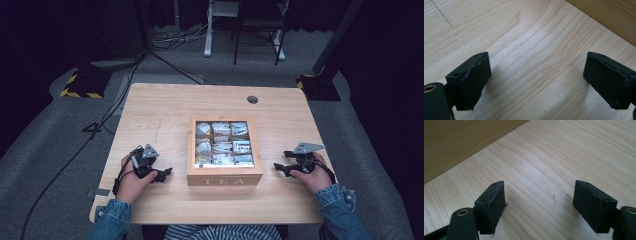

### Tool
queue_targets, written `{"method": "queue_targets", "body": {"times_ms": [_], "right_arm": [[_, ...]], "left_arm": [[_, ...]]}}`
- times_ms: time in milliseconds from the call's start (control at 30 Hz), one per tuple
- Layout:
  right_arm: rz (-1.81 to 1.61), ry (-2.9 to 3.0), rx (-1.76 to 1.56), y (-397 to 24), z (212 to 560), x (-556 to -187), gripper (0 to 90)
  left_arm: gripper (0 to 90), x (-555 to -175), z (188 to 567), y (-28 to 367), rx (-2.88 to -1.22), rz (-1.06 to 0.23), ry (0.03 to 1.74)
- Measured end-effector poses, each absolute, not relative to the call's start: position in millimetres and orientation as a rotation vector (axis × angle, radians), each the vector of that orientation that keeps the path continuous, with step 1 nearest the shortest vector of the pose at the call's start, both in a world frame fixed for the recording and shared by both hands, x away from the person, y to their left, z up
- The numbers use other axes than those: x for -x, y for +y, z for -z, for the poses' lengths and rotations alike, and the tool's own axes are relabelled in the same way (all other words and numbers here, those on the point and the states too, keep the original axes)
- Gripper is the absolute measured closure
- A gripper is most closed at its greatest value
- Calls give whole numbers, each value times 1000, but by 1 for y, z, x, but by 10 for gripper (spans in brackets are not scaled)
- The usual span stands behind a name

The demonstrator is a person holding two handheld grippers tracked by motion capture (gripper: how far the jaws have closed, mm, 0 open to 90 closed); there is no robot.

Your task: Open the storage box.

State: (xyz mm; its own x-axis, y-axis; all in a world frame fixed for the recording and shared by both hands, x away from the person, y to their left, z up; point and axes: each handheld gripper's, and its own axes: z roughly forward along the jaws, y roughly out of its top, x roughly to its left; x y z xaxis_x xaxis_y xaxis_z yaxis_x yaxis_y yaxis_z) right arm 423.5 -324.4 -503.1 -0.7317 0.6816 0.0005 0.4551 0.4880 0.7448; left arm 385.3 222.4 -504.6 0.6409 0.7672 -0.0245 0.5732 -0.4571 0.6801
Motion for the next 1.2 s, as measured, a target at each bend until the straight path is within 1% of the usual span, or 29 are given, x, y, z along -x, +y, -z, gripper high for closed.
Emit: {"method": "queue_targets", "body": {"times_ms": [33, 233, 433, 633, 800, 1033, 1100, 1200], "right_arm": [[-1090, 2436, -963, -325, 503, -423, 293], [-1103, 2416, -956, -326, 495, -421, 294], [-1146, 2380, -923, -321, 475, -410, 309], [-1159, 2392, -893, -315, 465, -402, 314], [-1164, 2425, -854, -306, 454, -389, 321], [-1160, 2484, -780, -293, 442, -376, 317], [-1139, 2544, -767, -285, 437, -370, 297], [-1141, 2569, -762, -280, 436, -366, 295]], "left_arm": [[83, -385, 505, 223, -2195, -378, 1037], [83, -385, 505, 222, -2194, -378, 1039], [83, -385, 505, 222, -2194, -378, 1038], [83, -385, 505, 222, -2195, -378, 1038], [83, -385, 505, 222, -2194, -378, 1038], [83, -385, 505, 222, -2195, -378, 1037], [83, -385, 505, 222, -2194, -378, 1038], [83, -385, 505, 222, -2194, -378, 1039]]}}
